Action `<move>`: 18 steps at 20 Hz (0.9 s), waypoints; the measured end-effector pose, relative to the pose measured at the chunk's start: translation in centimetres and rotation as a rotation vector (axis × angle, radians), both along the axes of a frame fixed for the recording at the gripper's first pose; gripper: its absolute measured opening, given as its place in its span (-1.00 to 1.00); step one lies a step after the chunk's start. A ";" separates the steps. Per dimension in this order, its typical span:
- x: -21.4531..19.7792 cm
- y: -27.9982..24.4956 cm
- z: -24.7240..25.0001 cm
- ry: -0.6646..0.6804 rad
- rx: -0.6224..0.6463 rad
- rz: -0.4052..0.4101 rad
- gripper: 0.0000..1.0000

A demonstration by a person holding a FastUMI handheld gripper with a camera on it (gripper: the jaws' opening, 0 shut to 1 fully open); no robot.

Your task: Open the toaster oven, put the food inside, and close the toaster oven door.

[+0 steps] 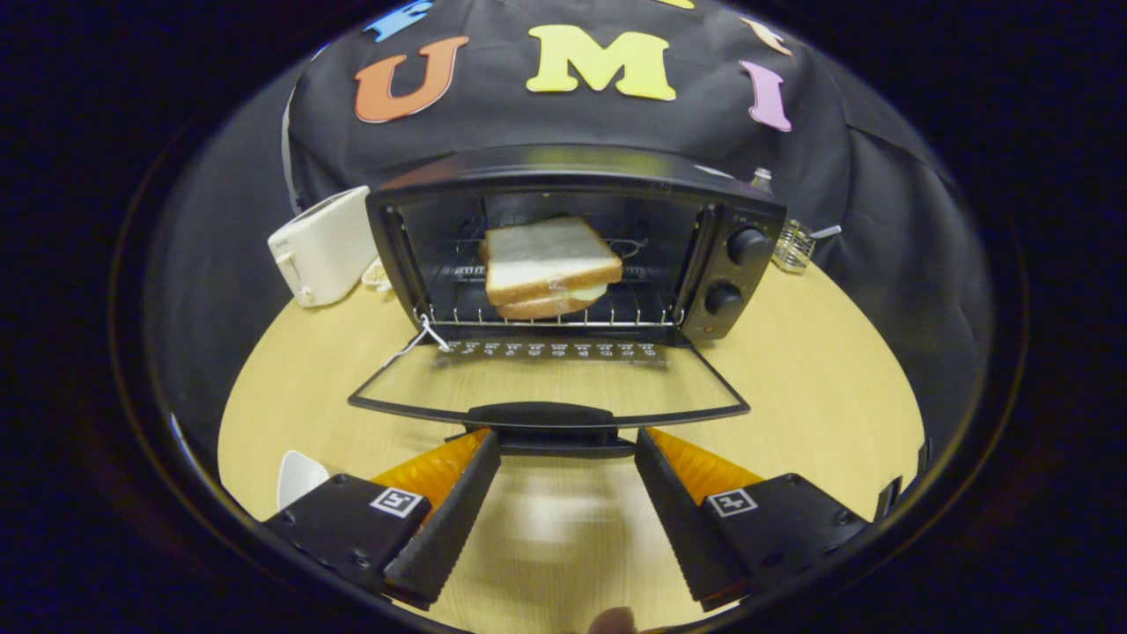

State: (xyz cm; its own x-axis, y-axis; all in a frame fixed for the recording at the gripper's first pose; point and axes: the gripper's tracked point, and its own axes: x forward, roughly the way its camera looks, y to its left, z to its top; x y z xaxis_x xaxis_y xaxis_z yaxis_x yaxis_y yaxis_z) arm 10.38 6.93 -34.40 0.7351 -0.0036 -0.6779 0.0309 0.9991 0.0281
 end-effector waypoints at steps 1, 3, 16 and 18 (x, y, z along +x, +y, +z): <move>0.1 0.0 0.5 -0.014 -0.002 0.004 1.00; 1.2 -0.6 2.1 -0.055 -0.010 0.005 1.00; 3.7 -0.8 14.0 -0.307 -0.040 0.020 1.00; 3.3 -0.7 17.3 -0.364 -0.050 0.027 1.00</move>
State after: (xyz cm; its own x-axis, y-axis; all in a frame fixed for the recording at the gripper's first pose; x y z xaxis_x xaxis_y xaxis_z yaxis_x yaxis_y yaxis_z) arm 13.64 6.19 -17.07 0.9284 -0.0073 -0.3715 0.0011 0.9999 -0.0169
